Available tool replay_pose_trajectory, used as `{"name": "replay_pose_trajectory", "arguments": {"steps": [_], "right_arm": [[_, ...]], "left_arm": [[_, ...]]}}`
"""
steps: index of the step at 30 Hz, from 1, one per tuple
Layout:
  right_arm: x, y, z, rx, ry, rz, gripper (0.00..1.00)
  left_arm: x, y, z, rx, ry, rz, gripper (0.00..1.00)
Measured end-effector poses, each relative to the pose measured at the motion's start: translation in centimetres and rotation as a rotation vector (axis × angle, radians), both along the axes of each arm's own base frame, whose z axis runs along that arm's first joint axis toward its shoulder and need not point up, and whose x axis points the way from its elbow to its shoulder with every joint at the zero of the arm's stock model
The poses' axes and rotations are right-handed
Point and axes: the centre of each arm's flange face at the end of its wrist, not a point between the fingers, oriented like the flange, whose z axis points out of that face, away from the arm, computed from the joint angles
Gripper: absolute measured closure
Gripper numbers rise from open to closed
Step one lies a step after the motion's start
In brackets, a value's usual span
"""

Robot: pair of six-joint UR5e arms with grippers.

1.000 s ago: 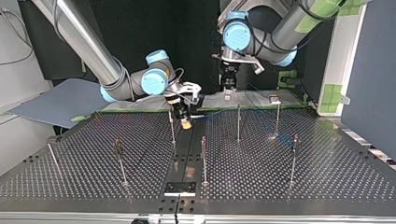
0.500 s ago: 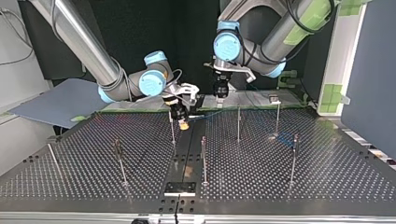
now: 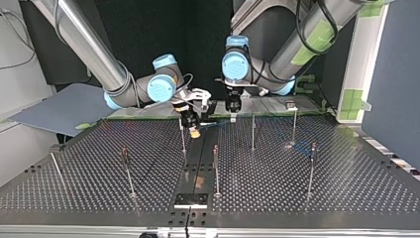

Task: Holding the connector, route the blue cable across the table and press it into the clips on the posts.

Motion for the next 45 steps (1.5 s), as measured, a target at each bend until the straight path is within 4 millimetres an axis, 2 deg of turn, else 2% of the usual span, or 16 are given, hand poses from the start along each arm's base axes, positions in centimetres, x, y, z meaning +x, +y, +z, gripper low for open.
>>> {"name": "replay_pose_trajectory", "arguments": {"steps": [5, 12, 16, 18, 19, 20, 21, 22, 23, 24, 25, 26, 44, 45], "right_arm": [[0.0, 0.0, 0.0, -0.001, -0.001, 0.0, 1.0], [0.0, -0.1, 0.0, -0.001, -0.002, -0.001, 1.0], [0.0, -0.1, 0.0, -0.001, -0.002, -0.001, 1.0], [-0.1, -0.1, 0.0, -0.001, -0.003, -0.002, 1.0], [-0.1, -0.1, 0.0, -0.001, -0.003, -0.003, 1.0], [-0.1, -0.2, 0.0, -0.001, -0.003, -0.003, 1.0], [-0.1, -0.2, 0.0, -0.002, -0.003, -0.003, 1.0], [-0.1, -0.2, 0.0, -0.002, -0.003, -0.004, 1.0], [-0.1, -0.2, 0.0, -0.002, -0.003, -0.005, 1.0], [-0.2, -0.3, 0.0, -0.002, -0.003, -0.005, 1.0], [-0.2, -0.3, 0.1, -0.002, -0.003, -0.005, 1.0], [-0.2, -0.3, 0.1, -0.002, -0.004, -0.006, 1.0], [-0.4, -0.5, 0.1, -0.002, -0.003, -0.009, 1.0], [-0.4, -0.6, 0.1, -0.002, -0.003, -0.01, 1.0]], "left_arm": [[1.6, -0.5, 0.2, -0.009, -0.014, -0.005, 0.0], [3.6, -1.0, -1.1, 0.0, 0.007, 0.0, 0.0], [4.6, -1.4, -0.7, -0.004, -0.009, 0.012, 0.0], [4.9, -1.6, -0.4, -0.004, -0.018, 0.021, 0.38], [5.0, -1.7, -0.2, -0.003, -0.022, 0.027, 0.38], [5.0, -1.7, -0.2, -0.003, -0.024, 0.031, 0.5], [5.1, -1.7, -0.1, -0.003, -0.026, 0.035, 0.68], [5.1, -1.7, 0.0, -0.003, -0.028, 0.039, 0.68], [5.1, -1.7, 0.0, -0.003, -0.029, 0.041, 0.8], [5.1, -1.7, 0.0, -0.004, -0.03, 0.043, 0.95], [5.1, -1.7, 0.0, -0.007, -0.029, 0.045, 0.95], [5.1, -1.7, 0.0, -0.009, -0.027, 0.046, 1.0], [4.3, -1.2, 0.1, -0.001, 0.019, 0.089, 1.0], [4.3, -1.2, 0.2, -0.002, 0.018, 0.089, 0.93]]}}
